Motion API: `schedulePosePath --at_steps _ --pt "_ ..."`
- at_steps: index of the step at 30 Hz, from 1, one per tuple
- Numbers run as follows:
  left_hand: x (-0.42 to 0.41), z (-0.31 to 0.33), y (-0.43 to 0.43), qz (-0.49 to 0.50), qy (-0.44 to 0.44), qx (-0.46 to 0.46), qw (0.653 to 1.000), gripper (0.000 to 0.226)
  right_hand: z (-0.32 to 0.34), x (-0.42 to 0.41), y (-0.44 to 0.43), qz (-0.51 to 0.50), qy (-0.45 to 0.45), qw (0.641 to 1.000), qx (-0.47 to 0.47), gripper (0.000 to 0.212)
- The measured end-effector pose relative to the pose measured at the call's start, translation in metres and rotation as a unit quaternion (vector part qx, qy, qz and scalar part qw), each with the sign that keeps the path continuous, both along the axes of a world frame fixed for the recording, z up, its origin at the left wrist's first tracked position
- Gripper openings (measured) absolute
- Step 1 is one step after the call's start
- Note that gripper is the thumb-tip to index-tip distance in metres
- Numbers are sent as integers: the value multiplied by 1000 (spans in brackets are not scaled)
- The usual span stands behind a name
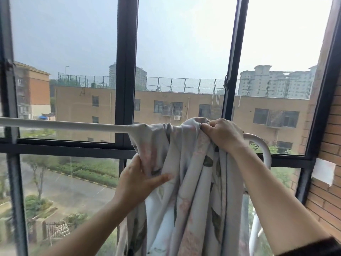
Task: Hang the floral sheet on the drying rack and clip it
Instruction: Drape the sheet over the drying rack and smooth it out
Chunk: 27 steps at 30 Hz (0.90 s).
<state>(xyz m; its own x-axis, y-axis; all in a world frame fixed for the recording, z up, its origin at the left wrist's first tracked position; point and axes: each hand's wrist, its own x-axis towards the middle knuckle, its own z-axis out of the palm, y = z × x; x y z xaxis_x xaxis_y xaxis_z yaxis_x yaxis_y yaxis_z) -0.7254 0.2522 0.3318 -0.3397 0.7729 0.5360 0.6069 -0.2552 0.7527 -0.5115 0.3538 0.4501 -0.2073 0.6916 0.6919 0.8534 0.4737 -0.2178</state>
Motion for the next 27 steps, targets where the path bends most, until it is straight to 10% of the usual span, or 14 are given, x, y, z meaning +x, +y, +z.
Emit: schedulePosePath --at_steps 5,14,27 --pt "21 -13 10 -42 15 -51 998 79 -1 0 3 5 4 1000 3 51" --pt "31 -9 4 -146 -122 -127 974 5 -1 7 5 22 19 1000 2 54" --pt "-41 176 -19 -71 -94 119 986 19 -2 12 9 43 21 999 24 50"
